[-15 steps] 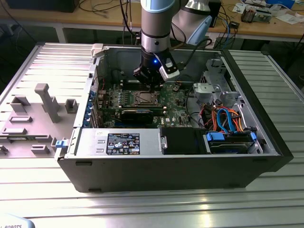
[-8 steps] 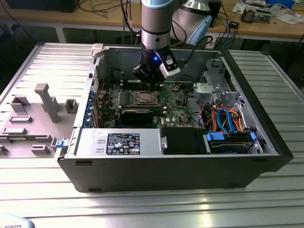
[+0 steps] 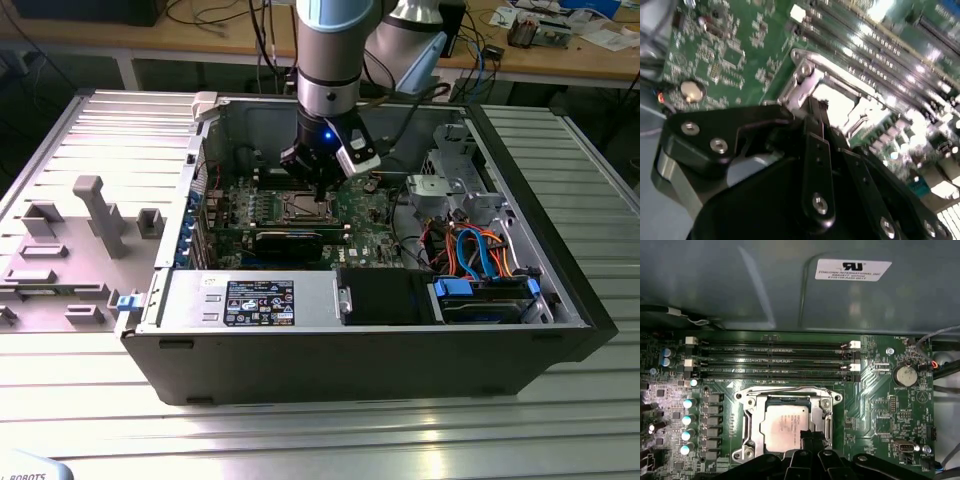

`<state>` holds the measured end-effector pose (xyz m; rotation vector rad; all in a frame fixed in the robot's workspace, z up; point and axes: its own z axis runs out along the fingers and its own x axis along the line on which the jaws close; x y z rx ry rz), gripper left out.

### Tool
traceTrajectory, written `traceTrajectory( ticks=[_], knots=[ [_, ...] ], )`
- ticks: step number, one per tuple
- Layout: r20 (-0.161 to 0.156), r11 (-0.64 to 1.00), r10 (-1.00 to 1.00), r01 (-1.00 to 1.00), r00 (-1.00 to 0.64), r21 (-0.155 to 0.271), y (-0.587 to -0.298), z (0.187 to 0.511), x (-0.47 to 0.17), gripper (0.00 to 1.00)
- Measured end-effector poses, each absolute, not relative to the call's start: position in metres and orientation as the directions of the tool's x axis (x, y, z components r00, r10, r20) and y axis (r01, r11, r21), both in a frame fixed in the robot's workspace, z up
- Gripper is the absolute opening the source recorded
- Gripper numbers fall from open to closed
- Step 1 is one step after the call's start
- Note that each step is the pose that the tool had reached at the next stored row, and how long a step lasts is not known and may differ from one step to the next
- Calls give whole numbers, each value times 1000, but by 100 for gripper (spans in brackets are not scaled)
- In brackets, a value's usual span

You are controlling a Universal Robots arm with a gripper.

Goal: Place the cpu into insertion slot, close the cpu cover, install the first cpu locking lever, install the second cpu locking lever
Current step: 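Install the second cpu locking lever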

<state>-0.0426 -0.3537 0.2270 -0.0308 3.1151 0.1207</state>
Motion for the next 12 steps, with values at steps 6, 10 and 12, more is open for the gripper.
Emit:
traceTrajectory(
  ticks=[6, 10, 12],
  knots=[
    [-13, 997, -17, -18, -1000, 81, -355, 237, -43, 11],
    [-13, 996, -17, -18, -1000, 84, -358, 240, -43, 11],
    [-14, 995, -16, -18, -1000, 95, -362, 240, -43, 11]
  ],
)
